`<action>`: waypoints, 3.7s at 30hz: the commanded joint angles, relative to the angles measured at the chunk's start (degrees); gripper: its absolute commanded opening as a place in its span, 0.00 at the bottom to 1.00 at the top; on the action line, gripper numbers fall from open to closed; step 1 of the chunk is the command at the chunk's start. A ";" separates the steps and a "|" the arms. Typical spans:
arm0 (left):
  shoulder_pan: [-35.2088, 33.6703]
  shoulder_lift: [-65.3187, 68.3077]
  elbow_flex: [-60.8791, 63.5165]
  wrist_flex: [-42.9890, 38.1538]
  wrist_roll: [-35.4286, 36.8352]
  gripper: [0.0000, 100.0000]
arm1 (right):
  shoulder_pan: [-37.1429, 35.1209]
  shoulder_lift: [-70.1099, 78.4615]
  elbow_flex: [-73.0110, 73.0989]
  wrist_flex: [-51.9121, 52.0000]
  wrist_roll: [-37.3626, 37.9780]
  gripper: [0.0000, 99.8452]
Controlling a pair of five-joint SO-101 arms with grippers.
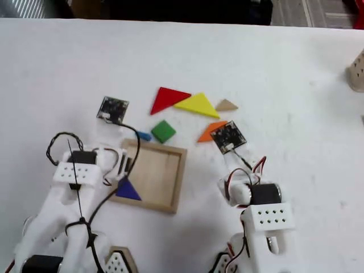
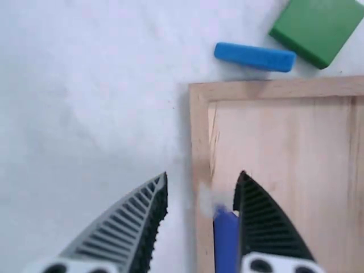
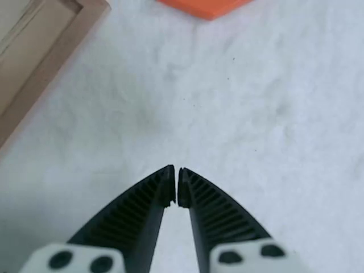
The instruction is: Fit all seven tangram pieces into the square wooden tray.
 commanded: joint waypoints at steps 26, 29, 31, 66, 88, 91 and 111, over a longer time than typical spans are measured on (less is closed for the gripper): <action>0.31 21.14 -11.08 1.14 2.64 0.16 | 0.84 -0.57 -0.35 -1.10 0.53 0.02; 3.82 21.14 -11.16 4.84 4.92 0.01 | 0.84 -0.57 -0.35 -1.10 0.53 0.02; 7.08 21.14 -11.16 7.47 6.95 0.05 | 0.84 -0.66 -0.35 -1.10 0.53 0.02; 19.38 21.05 -19.78 17.23 28.13 0.36 | 0.75 -0.48 -0.35 -1.10 0.53 0.02; -7.78 -4.97 1.23 -3.69 22.15 0.36 | 11.91 17.71 -14.07 1.36 -1.05 0.02; -10.33 -4.97 2.37 -3.96 22.15 0.36 | 11.82 29.93 -24.09 4.00 -5.19 0.02; -16.13 17.89 -12.66 -4.48 22.24 0.18 | -3.38 54.55 -53.45 8.04 -24.44 0.16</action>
